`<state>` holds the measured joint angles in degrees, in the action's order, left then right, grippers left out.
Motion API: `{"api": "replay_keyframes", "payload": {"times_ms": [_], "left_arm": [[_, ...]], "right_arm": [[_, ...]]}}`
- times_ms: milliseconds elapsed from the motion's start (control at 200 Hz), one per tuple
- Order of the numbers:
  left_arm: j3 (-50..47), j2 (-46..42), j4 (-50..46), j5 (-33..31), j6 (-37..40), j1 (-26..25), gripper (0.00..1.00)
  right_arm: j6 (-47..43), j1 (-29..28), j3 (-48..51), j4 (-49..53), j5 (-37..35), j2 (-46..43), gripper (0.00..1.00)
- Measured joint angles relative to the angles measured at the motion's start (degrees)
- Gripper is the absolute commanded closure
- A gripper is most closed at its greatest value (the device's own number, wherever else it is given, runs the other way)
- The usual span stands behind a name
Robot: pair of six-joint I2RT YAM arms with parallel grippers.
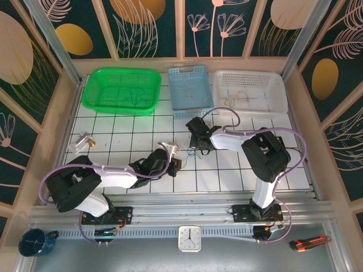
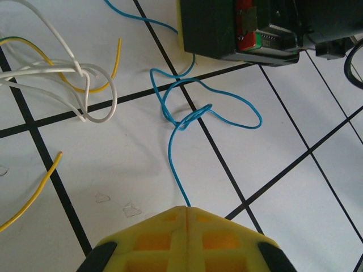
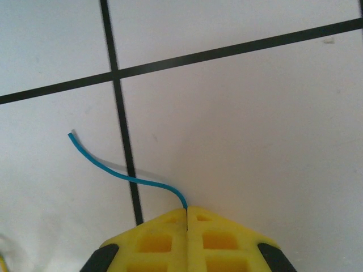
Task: Untangle the cables
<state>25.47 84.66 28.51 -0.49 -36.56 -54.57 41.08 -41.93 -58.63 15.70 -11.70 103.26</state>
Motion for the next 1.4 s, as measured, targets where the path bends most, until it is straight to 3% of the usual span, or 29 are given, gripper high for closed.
{"api": "replay_keyframes", "payload": {"times_ms": [190,430,691,971,1241,1326,1396], "left_arm": [[0.0,-5.5,-0.8,-0.6,-0.2,0.0,1.0],[2.7,-17.4,-6.4,-4.3,0.0,0.7,1.0],[11.0,-25.5,-14.3,-6.6,3.4,9.0,1.0],[21.0,-24.5,-19.3,-8.6,9.7,19.4,1.0],[35.2,-15.3,-20.5,-8.7,15.3,26.1,1.0],[41.0,-12.2,-21.0,-8.5,17.0,26.5,1.0],[45.5,-10.1,-21.3,-8.5,18.3,26.7,1.0]], "right_arm": [[-0.2,2.1,3.9,0.2,-0.7,-7.8,1.0],[-2.1,11.3,9.0,0.3,-3.4,-23.4,1.0],[-5.4,19.6,12.2,1.2,-3.9,-30.0,1.0],[-6.8,21.9,15.0,1.2,-3.9,-31.1,1.0],[-6.9,20.0,15.8,-0.5,0.8,-31.1,1.0],[-7.5,17.7,14.0,-0.9,4.4,-31.1,0.61],[-7.6,16.0,11.7,-2.1,7.8,-31.1,0.41]]}}
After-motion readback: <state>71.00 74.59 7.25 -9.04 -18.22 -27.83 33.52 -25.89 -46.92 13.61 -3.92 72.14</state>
